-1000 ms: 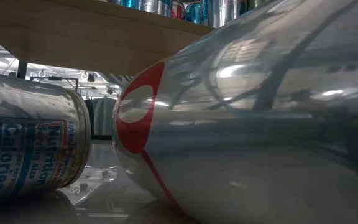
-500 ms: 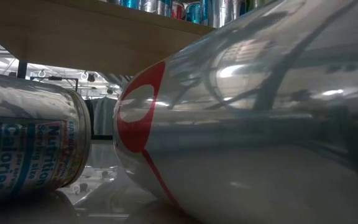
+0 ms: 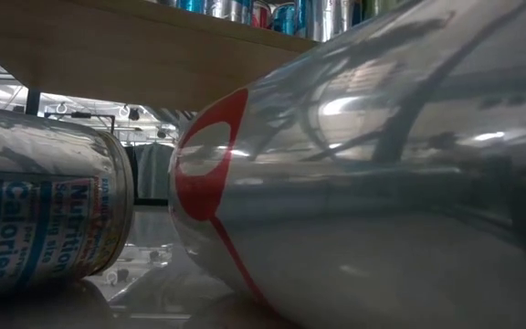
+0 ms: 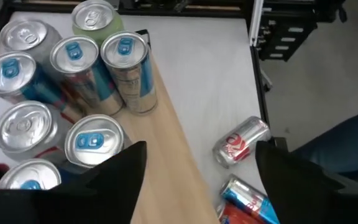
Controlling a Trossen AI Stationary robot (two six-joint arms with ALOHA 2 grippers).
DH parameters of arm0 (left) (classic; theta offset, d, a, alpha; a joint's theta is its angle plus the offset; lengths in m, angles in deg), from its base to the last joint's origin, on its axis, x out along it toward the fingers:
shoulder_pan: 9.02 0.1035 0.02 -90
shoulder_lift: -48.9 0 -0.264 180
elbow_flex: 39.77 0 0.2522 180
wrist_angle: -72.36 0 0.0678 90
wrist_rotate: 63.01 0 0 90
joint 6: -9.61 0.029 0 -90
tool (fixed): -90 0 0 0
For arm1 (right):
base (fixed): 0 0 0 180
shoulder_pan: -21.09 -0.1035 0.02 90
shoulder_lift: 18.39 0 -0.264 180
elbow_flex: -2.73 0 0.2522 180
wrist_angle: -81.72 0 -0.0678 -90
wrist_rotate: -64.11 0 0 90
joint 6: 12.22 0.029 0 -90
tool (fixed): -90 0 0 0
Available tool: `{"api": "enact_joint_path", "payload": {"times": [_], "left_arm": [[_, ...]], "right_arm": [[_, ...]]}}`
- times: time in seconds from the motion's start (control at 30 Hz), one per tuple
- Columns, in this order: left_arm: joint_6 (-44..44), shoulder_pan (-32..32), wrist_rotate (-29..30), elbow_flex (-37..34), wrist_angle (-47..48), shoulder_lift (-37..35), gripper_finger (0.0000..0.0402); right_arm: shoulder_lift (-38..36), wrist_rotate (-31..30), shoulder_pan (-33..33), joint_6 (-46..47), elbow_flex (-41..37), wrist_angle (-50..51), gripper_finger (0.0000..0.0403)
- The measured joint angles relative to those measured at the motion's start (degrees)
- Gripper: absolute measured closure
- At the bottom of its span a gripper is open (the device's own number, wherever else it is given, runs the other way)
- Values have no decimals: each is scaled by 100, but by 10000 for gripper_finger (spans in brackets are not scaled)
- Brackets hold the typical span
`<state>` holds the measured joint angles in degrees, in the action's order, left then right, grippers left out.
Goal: Place canned beverage on shelf
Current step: Put the blue soda can on the shelf aligned with the other blue soda can
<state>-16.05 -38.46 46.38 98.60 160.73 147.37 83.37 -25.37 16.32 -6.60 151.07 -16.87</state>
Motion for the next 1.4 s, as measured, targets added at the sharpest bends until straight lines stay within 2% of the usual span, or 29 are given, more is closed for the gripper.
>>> {"api": "enact_joint_path", "payload": {"times": [0.23,0.5,0.8,1.17,1.4], "left_arm": [[-722,-168,146,-113,46,0,162],[-1442,-389,270,-728,29,7,212],[-1474,-449,499,-1235,-577,10,252],[-1474,-417,757,-1621,-857,11,275],[-1475,-285,843,-1848,-1013,11,276]], "right_arm": [[237,2,-61,-1,-1,35,47],[363,-42,-101,-148,-1,259,47],[577,-125,-430,-165,-3,295,47],[732,-1156,-843,-303,-39,319,47],[725,-1757,-835,-301,-323,68,47]]}}
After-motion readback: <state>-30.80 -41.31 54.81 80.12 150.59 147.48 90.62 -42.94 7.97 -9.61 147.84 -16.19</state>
